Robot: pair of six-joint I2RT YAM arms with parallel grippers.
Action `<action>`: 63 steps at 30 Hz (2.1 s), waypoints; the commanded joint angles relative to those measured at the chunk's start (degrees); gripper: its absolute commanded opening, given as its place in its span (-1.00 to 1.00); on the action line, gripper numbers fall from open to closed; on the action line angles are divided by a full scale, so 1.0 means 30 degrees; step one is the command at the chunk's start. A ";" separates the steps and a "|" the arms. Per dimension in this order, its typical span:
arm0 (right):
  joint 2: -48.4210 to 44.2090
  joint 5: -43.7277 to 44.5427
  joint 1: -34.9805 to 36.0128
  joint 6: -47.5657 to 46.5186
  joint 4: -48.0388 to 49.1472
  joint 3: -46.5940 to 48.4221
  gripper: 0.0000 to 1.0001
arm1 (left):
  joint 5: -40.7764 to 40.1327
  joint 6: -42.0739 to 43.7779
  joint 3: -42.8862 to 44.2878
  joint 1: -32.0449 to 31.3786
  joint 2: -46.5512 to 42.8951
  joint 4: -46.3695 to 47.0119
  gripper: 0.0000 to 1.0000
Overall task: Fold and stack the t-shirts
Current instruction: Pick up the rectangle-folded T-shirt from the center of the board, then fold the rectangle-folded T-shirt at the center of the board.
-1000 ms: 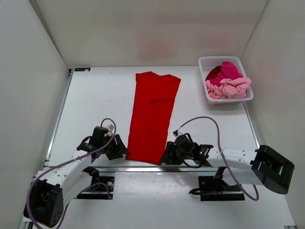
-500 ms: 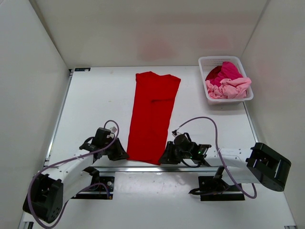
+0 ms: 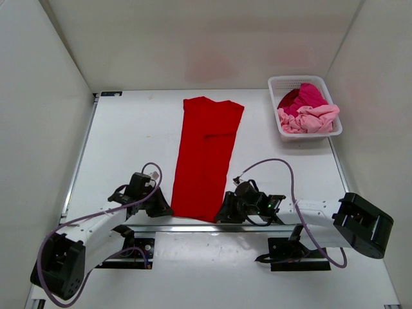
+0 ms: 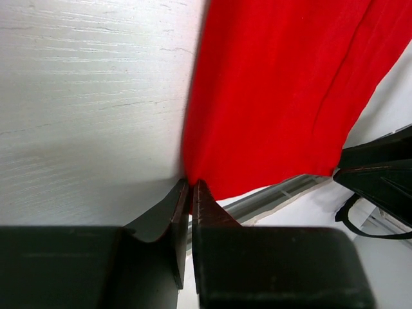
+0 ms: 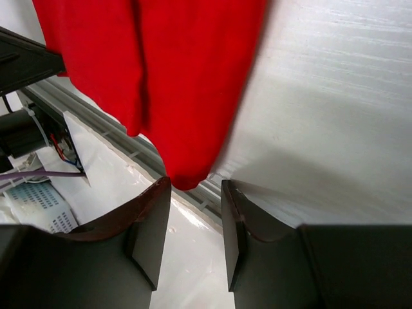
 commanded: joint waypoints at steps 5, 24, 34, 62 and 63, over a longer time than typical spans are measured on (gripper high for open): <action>0.1422 -0.0681 -0.0138 -0.0277 0.0698 0.0813 -0.49 | -0.0141 0.0122 -0.0057 -0.0387 -0.0253 -0.0617 -0.87; -0.6776 0.2192 0.1952 0.0784 -0.7498 0.0344 -1.00 | -0.1397 0.3900 0.6411 -0.3933 0.0654 -0.9167 -1.00; -0.3331 -0.2616 -0.9040 -0.7477 -0.8614 0.5849 -1.00 | -0.2280 0.4367 1.5523 -0.1971 0.8057 -0.8175 -1.00; 1.0152 -0.2674 -1.3322 -1.1645 -0.7180 1.6692 -0.99 | -0.4946 0.3460 2.3114 0.1077 1.7325 -0.4746 -0.92; 1.0357 -0.2559 -1.3264 -1.1616 -0.7035 1.6955 -0.98 | -0.5264 0.3490 2.3349 0.1135 1.7383 -0.4863 -0.92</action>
